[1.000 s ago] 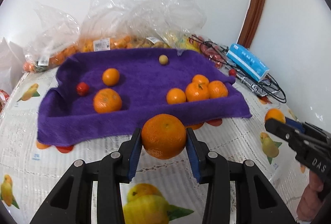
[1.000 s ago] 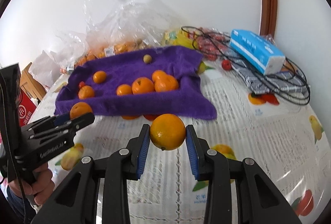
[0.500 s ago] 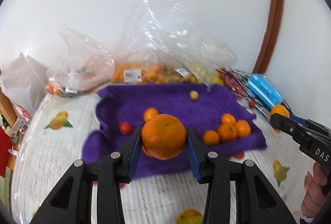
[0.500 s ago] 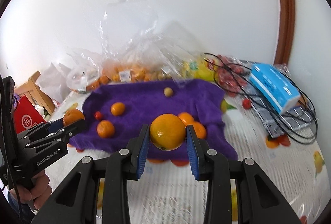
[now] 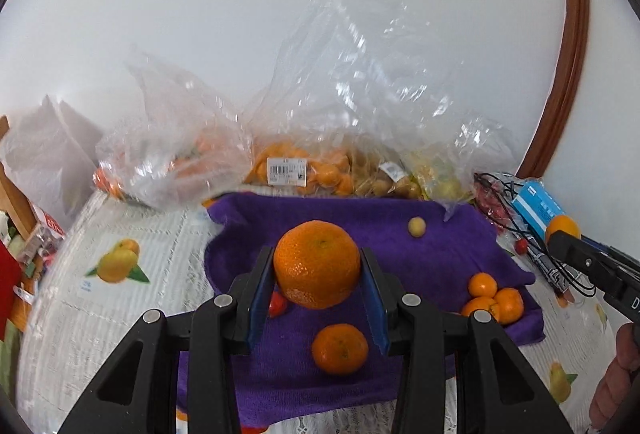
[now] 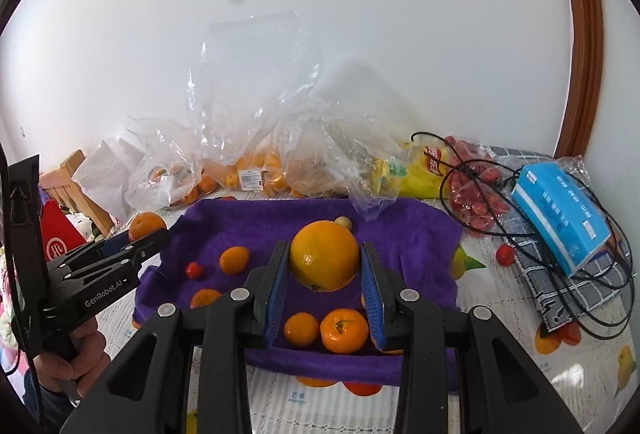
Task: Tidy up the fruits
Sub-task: 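Carry both held oranges up over the purple towel, then lower both oranges onto the towel and open both grippers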
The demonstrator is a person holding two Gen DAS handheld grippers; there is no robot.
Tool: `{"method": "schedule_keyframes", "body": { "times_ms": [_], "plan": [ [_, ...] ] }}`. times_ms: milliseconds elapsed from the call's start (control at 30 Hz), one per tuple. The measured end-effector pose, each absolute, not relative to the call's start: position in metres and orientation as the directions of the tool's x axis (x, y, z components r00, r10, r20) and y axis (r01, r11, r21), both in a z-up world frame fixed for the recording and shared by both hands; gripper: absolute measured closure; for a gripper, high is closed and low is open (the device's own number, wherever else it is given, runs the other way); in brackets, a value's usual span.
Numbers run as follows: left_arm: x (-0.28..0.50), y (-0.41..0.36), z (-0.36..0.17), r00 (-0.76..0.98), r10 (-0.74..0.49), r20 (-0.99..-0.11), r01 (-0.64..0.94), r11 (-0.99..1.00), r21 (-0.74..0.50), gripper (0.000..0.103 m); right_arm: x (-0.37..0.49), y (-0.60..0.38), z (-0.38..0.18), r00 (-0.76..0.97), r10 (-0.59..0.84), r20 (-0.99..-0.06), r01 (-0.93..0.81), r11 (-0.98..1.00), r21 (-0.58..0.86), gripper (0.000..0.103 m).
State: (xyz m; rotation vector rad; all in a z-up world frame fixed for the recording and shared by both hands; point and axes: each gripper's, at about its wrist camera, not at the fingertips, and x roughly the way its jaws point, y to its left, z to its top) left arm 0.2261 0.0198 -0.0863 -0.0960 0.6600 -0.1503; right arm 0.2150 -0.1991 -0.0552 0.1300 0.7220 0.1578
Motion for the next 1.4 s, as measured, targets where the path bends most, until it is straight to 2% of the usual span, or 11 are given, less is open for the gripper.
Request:
{"method": "schedule_keyframes", "body": {
  "times_ms": [233, 400, 533, 833, 1133, 1200, 1267, 1400],
  "plan": [
    [0.229, 0.019, -0.111, 0.756, -0.172, -0.632, 0.114, 0.985, -0.131, 0.064, 0.23, -0.207, -0.098, 0.68, 0.277, -0.679, -0.109, 0.954, 0.28, 0.068],
    [0.228, 0.021, -0.115, 0.759, -0.193, -0.621, 0.122, 0.98, -0.156, 0.063, 0.233, -0.191, -0.117, 0.663, 0.275, -0.697, -0.136, 0.959, 0.25, 0.068],
    [0.231, 0.019, -0.121, 0.74, -0.202, -0.641, 0.126, 0.979, -0.163, 0.063, 0.234, -0.177, -0.129, 0.652, 0.228, -0.724, -0.151, 0.974, 0.171, 0.068],
    [0.237, 0.018, -0.132, 0.701, -0.233, -0.674, 0.123, 0.971, -0.207, 0.063, 0.236, -0.179, -0.14, 0.632, 0.211, -0.746, -0.129, 0.977, 0.168, 0.068],
    [0.239, 0.011, -0.139, 0.704, -0.222, -0.675, 0.126, 0.974, -0.189, 0.063, 0.23, -0.179, -0.133, 0.669, 0.18, -0.722, -0.129, 0.984, 0.125, 0.067],
    [0.238, 0.01, -0.137, 0.712, -0.217, -0.668, 0.129, 0.975, -0.18, 0.058, 0.229, -0.182, -0.131, 0.677, 0.176, -0.715, -0.118, 0.984, 0.13, 0.063],
    [0.235, 0.008, -0.134, 0.727, -0.211, -0.653, 0.135, 0.977, -0.166, 0.046, 0.229, -0.186, -0.131, 0.682, 0.18, -0.709, -0.113, 0.984, 0.141, 0.06],
    [0.233, 0.007, -0.128, 0.745, -0.201, -0.636, 0.138, 0.979, -0.147, 0.044, 0.229, -0.189, -0.131, 0.681, 0.183, -0.709, -0.102, 0.983, 0.156, 0.06]
  ]
}}
